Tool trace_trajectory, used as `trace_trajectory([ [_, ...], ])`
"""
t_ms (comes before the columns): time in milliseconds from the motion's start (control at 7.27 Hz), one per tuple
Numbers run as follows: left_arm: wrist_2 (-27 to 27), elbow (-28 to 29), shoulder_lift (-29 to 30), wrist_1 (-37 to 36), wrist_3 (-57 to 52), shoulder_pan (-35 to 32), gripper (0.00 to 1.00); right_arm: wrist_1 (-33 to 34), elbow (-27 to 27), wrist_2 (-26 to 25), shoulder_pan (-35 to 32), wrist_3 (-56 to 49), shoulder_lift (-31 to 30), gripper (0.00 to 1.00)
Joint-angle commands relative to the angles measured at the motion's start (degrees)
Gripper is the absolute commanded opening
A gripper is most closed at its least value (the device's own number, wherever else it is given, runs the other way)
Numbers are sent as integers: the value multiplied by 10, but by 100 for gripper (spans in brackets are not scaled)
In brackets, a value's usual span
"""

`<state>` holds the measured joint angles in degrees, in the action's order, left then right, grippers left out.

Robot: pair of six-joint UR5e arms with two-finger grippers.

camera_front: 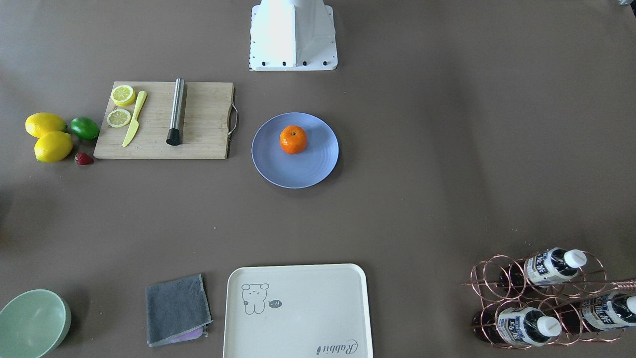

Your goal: Pick orange to plate

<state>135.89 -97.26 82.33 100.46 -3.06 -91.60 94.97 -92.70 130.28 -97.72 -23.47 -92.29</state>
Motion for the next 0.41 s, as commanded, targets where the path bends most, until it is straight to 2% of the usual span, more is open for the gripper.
trace_trajectory([
  [0,0,0,-2,0,-1,-2,98,1,-8,1,2,-1,-6,100],
  [275,-1,1,-4,16,3,-2,98,0,-10,3,8,-2,-11,100],
])
